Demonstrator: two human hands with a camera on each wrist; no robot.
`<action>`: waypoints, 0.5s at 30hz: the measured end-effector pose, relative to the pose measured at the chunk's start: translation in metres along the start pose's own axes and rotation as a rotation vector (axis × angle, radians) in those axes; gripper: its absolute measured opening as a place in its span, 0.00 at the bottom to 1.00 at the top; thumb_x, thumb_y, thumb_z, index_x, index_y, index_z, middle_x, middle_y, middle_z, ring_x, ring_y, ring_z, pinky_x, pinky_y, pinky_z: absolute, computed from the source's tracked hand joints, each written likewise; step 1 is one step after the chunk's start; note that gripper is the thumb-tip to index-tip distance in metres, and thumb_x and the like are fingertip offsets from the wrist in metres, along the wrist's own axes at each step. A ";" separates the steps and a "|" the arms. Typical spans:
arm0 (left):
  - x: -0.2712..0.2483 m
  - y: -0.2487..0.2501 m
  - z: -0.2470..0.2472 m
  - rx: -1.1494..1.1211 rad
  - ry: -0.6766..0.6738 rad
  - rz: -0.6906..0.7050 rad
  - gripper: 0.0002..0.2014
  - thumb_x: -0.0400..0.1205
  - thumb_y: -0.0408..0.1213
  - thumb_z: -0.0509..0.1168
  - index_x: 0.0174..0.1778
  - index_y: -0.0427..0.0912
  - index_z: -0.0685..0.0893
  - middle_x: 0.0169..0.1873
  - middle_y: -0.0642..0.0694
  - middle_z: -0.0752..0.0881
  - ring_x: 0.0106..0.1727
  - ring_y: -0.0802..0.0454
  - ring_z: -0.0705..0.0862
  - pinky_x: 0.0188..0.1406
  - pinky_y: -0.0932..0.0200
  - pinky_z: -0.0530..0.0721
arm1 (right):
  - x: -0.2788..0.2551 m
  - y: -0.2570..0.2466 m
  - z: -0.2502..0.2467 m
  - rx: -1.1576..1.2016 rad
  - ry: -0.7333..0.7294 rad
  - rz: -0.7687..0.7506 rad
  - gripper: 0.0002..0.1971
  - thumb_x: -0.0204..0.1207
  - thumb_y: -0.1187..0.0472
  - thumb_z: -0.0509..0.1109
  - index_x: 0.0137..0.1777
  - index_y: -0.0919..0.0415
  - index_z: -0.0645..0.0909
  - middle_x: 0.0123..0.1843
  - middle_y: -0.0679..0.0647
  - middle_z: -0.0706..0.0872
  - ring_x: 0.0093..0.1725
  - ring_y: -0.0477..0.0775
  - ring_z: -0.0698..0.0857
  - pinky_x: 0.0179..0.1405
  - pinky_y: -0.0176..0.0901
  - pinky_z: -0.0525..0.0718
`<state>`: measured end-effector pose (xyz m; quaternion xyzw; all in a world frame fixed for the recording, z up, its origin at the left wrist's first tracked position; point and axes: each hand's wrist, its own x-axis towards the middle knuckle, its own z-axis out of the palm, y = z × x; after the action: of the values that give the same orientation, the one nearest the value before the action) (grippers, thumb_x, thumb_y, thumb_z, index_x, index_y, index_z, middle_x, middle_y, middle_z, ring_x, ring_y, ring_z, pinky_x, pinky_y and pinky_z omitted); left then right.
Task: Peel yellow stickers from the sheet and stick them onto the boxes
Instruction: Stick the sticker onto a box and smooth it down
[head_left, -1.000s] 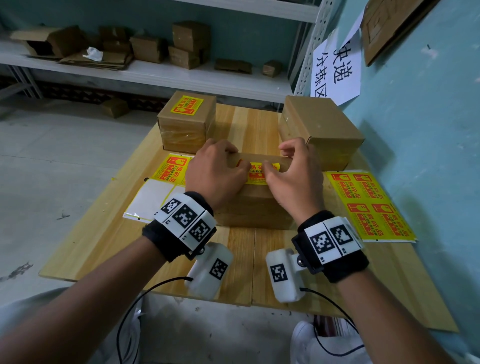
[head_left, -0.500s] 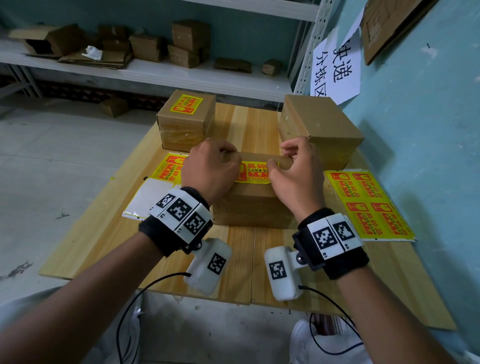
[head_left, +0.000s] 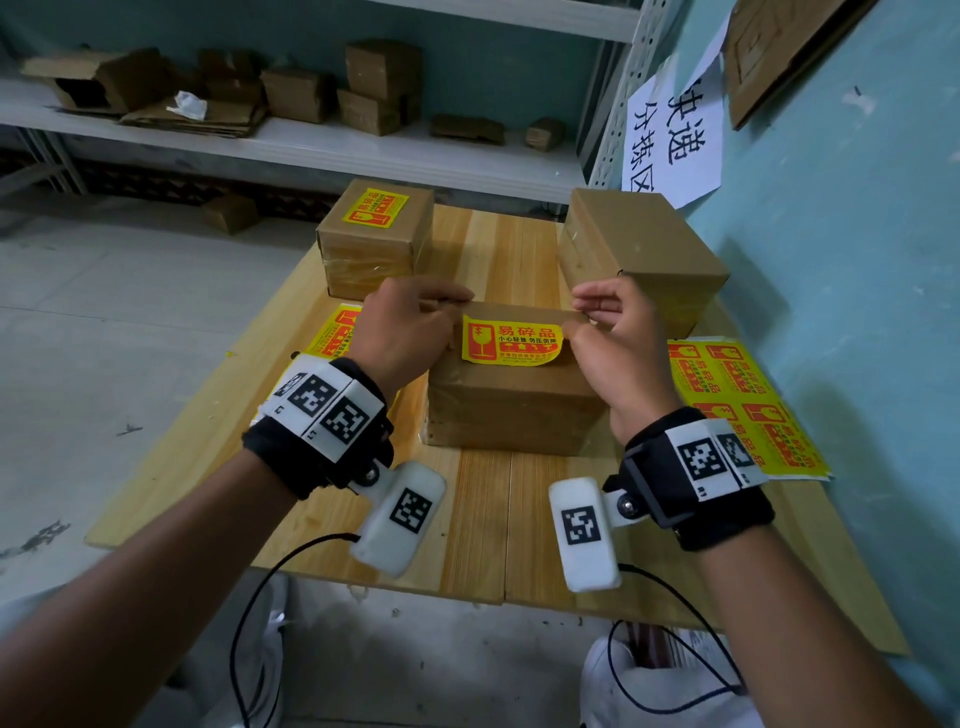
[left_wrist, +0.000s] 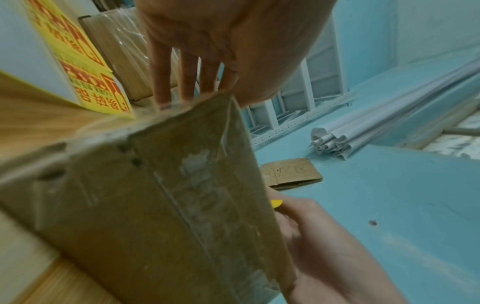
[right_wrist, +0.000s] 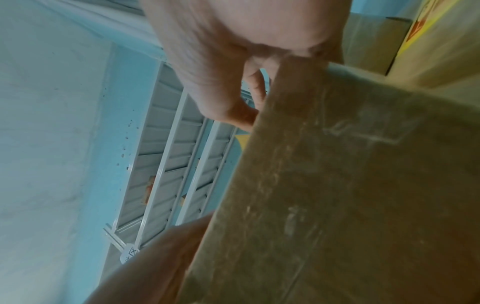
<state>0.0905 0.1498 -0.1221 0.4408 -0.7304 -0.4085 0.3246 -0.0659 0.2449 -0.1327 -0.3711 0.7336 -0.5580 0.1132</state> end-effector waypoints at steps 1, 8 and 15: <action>0.000 -0.001 -0.002 -0.018 -0.020 -0.005 0.13 0.84 0.35 0.62 0.58 0.48 0.89 0.52 0.49 0.87 0.53 0.53 0.84 0.50 0.58 0.83 | 0.000 0.000 -0.002 -0.003 -0.009 0.000 0.15 0.75 0.70 0.72 0.60 0.56 0.80 0.58 0.49 0.85 0.58 0.43 0.82 0.50 0.28 0.78; -0.014 0.004 0.004 0.167 -0.143 0.031 0.32 0.77 0.57 0.69 0.75 0.45 0.75 0.70 0.48 0.78 0.69 0.50 0.77 0.61 0.59 0.77 | -0.014 -0.004 0.002 -0.249 -0.109 -0.141 0.27 0.73 0.45 0.77 0.67 0.54 0.73 0.64 0.49 0.77 0.62 0.44 0.77 0.51 0.32 0.74; -0.018 0.006 0.005 0.232 -0.194 0.094 0.33 0.80 0.52 0.69 0.78 0.42 0.69 0.78 0.45 0.71 0.75 0.48 0.72 0.72 0.53 0.73 | -0.020 0.000 0.004 -0.335 -0.142 -0.211 0.31 0.72 0.44 0.78 0.70 0.54 0.71 0.67 0.52 0.75 0.63 0.44 0.72 0.51 0.27 0.70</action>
<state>0.0919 0.1695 -0.1214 0.3992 -0.8204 -0.3464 0.2184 -0.0492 0.2554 -0.1389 -0.4979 0.7634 -0.4093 0.0421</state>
